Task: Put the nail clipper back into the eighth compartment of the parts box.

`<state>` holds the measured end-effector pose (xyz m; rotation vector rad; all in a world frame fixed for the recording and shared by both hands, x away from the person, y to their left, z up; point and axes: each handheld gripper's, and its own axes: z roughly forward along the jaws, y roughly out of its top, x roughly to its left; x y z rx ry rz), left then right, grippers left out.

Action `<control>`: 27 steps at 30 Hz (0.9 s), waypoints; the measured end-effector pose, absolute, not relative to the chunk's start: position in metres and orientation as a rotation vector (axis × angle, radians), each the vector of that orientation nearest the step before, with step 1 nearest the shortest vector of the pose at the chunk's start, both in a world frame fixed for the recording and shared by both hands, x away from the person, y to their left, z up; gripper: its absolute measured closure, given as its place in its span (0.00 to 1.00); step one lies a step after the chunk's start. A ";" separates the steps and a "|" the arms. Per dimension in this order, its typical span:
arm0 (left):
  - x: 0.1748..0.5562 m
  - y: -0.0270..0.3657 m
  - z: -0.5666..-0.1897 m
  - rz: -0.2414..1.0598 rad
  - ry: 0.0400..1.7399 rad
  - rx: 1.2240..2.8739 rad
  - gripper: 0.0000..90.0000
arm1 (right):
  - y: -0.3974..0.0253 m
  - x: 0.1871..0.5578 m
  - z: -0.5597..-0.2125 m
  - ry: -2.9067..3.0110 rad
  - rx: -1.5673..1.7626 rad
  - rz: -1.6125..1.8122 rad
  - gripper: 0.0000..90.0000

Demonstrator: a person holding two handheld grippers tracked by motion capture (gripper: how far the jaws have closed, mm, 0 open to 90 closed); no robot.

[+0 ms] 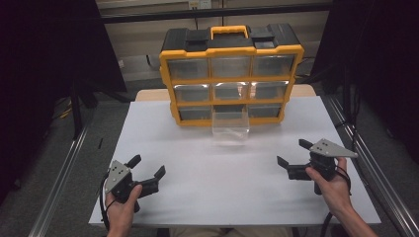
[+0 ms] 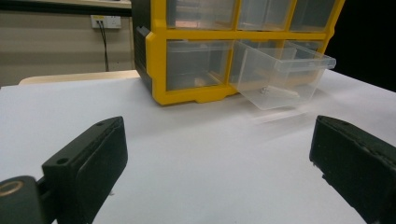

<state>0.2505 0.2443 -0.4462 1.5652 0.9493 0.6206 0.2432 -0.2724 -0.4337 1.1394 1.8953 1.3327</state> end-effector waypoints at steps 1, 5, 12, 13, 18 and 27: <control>0.250 0.244 -0.446 0.619 0.949 1.563 0.05 | -0.275 0.241 -0.435 1.884 1.143 1.334 0.02; 0.249 0.241 -0.446 0.613 0.940 1.575 0.05 | -0.286 0.230 -0.445 1.839 1.188 1.323 0.02; 0.248 0.245 -0.447 0.620 0.953 1.565 0.05 | -0.291 0.216 -0.453 1.828 1.219 1.293 0.02; 0.248 0.245 -0.447 0.624 0.959 1.562 0.05 | -0.292 0.214 -0.453 1.830 1.215 1.298 0.02; 0.248 0.245 -0.447 0.623 0.948 1.577 0.05 | -0.297 0.206 -0.453 1.801 1.224 1.292 0.01; 0.250 0.243 -0.449 0.610 0.972 1.578 0.05 | -0.303 0.205 -0.458 1.812 1.237 1.264 0.01</control>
